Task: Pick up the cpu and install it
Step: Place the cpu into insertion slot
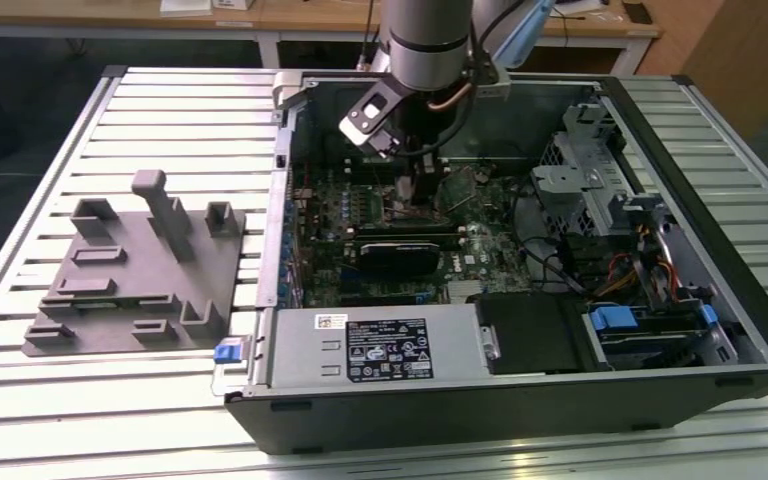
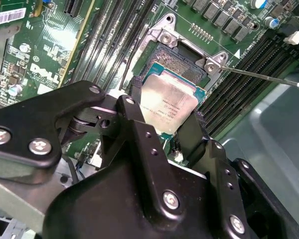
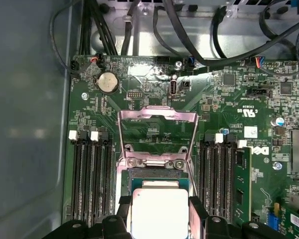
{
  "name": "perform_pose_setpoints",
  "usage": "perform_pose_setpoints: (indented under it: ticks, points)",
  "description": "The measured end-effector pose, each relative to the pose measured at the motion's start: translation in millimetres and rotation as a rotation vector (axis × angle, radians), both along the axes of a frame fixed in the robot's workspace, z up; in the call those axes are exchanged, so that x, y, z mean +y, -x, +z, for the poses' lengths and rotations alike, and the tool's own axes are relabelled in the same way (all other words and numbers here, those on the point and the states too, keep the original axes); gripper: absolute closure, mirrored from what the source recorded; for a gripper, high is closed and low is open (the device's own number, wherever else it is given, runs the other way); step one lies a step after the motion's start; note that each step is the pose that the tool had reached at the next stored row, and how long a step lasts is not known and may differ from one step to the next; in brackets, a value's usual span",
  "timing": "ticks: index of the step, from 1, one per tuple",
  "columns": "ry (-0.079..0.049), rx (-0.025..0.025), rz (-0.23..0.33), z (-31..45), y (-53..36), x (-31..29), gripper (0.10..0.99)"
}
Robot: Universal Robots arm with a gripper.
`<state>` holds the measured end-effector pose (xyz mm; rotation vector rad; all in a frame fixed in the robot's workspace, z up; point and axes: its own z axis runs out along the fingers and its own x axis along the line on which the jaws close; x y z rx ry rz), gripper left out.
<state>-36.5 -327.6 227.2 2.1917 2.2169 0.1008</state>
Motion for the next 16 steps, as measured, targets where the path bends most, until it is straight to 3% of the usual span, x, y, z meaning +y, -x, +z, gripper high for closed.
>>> perform_pose_setpoints:
  ticks: [16]
  points:
    - [0.000, 0.0001, -0.001, -18.0, 1.2, 1.0, 0.545]
